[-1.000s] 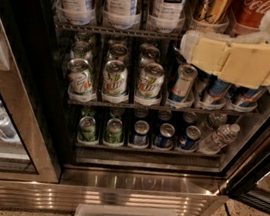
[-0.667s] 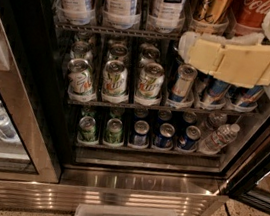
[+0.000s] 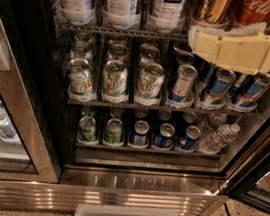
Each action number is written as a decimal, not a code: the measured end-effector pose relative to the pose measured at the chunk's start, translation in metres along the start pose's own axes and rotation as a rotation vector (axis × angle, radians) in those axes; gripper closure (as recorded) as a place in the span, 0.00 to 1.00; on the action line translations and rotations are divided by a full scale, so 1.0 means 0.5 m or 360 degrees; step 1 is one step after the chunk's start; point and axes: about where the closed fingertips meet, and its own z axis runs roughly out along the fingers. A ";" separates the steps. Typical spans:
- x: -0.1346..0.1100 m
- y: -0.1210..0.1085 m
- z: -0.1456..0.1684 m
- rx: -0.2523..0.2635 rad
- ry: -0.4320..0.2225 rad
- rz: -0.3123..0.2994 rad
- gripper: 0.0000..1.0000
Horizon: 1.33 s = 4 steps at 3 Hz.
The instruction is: Pick coke can from top shelf of fridge
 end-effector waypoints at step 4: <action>0.076 -0.050 0.066 0.0174 -0.0037 0.0141 0.00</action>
Offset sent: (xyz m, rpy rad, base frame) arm 0.0360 -0.0509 -0.0384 0.0345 -0.0668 -0.2262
